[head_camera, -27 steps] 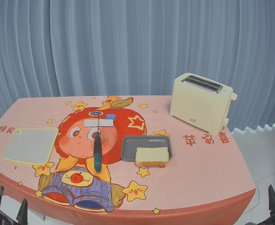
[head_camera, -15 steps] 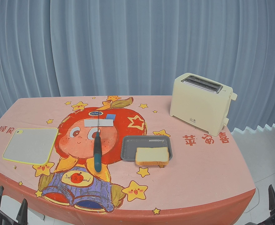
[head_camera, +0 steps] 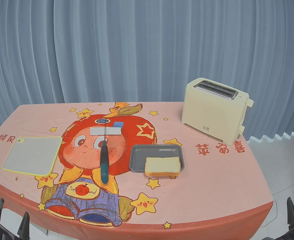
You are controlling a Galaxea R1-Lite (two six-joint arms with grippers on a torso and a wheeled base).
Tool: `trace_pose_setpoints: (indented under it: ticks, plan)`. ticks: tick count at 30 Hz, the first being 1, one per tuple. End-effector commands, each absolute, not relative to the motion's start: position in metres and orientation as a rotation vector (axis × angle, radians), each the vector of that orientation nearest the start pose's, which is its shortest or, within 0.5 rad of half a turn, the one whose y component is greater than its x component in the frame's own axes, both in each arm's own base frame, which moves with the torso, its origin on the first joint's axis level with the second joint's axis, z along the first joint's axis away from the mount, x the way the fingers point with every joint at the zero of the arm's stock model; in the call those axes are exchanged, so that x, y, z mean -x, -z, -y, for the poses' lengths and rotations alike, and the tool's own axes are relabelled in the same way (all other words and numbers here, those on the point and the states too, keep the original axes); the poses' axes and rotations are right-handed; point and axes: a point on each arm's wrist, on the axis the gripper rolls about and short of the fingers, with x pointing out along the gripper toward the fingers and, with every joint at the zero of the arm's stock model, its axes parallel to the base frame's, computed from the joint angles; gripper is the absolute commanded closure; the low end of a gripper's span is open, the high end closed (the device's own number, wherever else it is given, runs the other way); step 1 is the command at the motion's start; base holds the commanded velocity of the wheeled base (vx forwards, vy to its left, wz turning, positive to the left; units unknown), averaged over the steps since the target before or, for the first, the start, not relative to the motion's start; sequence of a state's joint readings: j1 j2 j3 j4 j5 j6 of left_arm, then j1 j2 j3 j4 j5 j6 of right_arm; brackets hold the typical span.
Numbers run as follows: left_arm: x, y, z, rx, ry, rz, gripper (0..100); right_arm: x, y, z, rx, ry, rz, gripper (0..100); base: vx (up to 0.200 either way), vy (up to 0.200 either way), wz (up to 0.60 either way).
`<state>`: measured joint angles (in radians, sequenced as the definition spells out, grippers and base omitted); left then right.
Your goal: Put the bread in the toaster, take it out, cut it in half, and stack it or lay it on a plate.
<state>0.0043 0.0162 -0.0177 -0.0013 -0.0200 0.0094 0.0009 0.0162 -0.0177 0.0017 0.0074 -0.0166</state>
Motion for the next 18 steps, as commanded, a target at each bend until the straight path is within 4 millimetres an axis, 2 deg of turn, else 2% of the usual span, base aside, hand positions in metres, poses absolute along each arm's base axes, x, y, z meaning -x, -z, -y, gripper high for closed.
trace_pose_setpoints:
  ticks: [1, 18]
  plan:
    - [0.0227, -0.0757, 0.0006, -0.009, 0.015, 0.0, 0, 0.0229, -0.0757, -0.0001, 0.017, -0.008, 0.0, 0, 0.0, 0.0, 0.0]
    - [0.0227, -0.0757, 0.0006, -0.009, 0.015, 0.0, 0, 0.0232, -0.0831, -0.0002, 0.011, -0.01, 0.072, 0, 0.0, 0.0, 0.0]
